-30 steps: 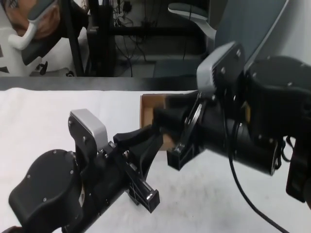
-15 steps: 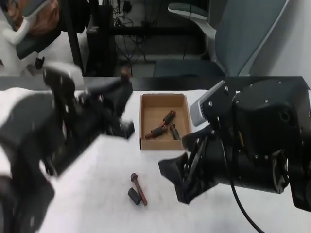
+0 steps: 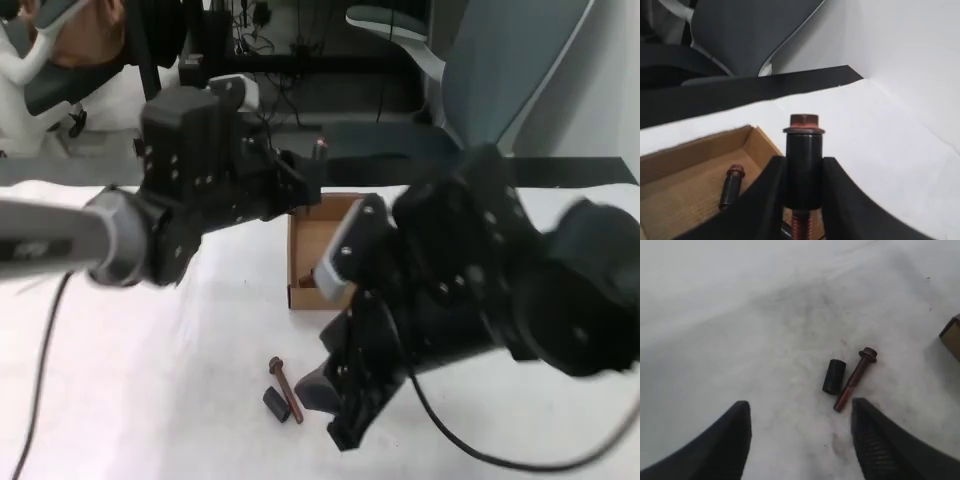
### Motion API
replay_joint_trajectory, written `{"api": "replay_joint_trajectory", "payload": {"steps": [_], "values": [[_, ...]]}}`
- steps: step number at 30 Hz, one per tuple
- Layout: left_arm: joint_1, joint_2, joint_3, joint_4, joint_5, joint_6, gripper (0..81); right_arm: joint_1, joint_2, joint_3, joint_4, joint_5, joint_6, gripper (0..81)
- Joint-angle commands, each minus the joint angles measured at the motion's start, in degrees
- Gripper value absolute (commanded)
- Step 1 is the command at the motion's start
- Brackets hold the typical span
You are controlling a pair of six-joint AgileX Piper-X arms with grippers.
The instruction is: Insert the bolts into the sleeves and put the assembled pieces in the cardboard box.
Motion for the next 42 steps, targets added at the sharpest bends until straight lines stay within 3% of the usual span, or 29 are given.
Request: {"api": "replay_joint_trajectory", "payload": {"steps": [1,10,12,14,17,18,24,35,42], "values": [[0.1,4.2,-6.0,4.6,3.4,-0.4,1.8,-0.2,4.4,-4.5,3.8,-0.9,-4.9,54.9],[0.1,16.2,-18.0,7.2,3.6,-3.9,0.6,0.1,16.8,-13.7,12.3,-1.3,-14.1,54.6],[0.1,18.0,-19.0,5.7,3.8,-3.9,12.2,0.4,18.4,-14.1,11.9,-1.3,-15.6,52.4],[0.1,19.4,-19.9,4.3,4.7,-4.4,31.1,0.9,19.9,-14.6,12.0,-1.3,-16.8,48.4],[0.1,20.5,-20.7,4.0,4.8,-5.7,68.0,2.1,21.7,-15.5,12.0,-1.4,-18.3,47.3],[0.1,20.6,-20.8,4.0,4.6,-5.7,70.0,2.6,22.3,-15.9,12.0,-1.4,-18.7,47.3],[2.0,19.7,-20.7,4.0,8.8,-6.5,70.0,5.1,24.2,-18.3,12.0,-0.5,-20.5,47.3],[9.5,15.2,-20.7,4.5,15.6,-8.2,70.0,5.0,27.3,-22.0,10.6,8.9,-21.5,47.3],[11.6,14.8,-20.0,6.2,19.0,-8.2,70.0,4.7,30.3,-24.0,11.6,14.0,-20.1,47.3]]}}
